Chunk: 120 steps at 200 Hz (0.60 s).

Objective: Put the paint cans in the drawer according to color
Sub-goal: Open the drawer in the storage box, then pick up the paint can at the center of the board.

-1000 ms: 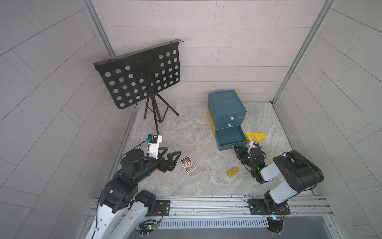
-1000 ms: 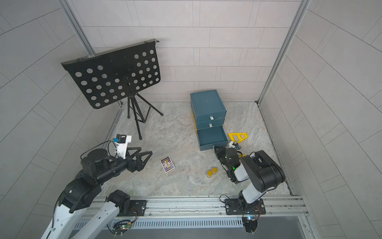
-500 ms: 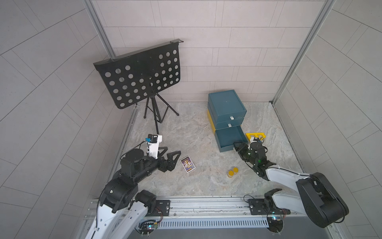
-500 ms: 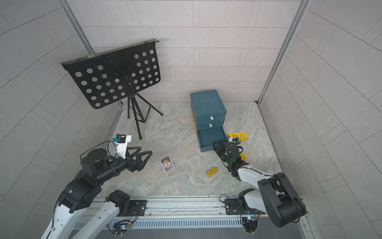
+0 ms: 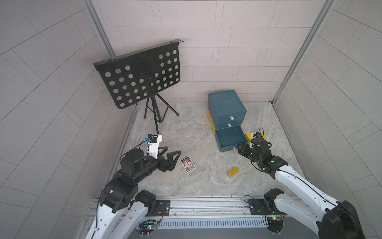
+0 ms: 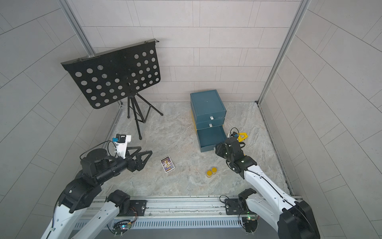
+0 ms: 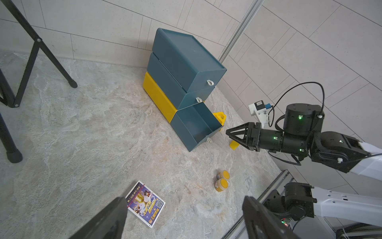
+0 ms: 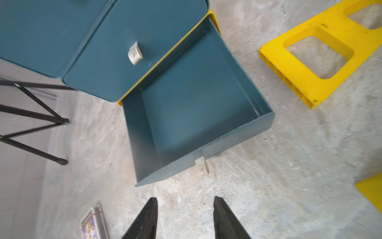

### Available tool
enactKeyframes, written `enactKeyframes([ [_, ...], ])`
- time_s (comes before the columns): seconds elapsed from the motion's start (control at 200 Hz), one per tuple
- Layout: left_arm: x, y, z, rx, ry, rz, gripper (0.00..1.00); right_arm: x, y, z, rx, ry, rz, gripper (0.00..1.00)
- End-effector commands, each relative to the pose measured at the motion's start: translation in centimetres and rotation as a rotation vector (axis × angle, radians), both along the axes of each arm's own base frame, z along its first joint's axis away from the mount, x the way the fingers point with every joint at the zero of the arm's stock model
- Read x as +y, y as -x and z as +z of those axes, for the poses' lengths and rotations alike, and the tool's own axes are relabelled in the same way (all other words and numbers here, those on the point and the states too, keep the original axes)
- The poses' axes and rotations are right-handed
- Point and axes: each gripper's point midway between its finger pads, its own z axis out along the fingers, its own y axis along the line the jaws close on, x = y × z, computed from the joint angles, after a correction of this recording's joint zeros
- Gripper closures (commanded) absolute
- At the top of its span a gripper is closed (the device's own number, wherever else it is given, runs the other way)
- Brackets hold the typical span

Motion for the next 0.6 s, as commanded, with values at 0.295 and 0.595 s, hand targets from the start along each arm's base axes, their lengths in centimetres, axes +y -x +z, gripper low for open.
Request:
enactKeyframes([
  [0.295,0.1,-0.2,0.3,-0.019,0.008,0.008,0.05,1.8,6.4,-2.3,0.224,0.493,0.356,0.55],
  [0.595,0.0,-0.2,0.3,-0.018,0.009,0.004,0.05,2.1,7.4,-5.2,0.263,0.473,0.367,0.56],
])
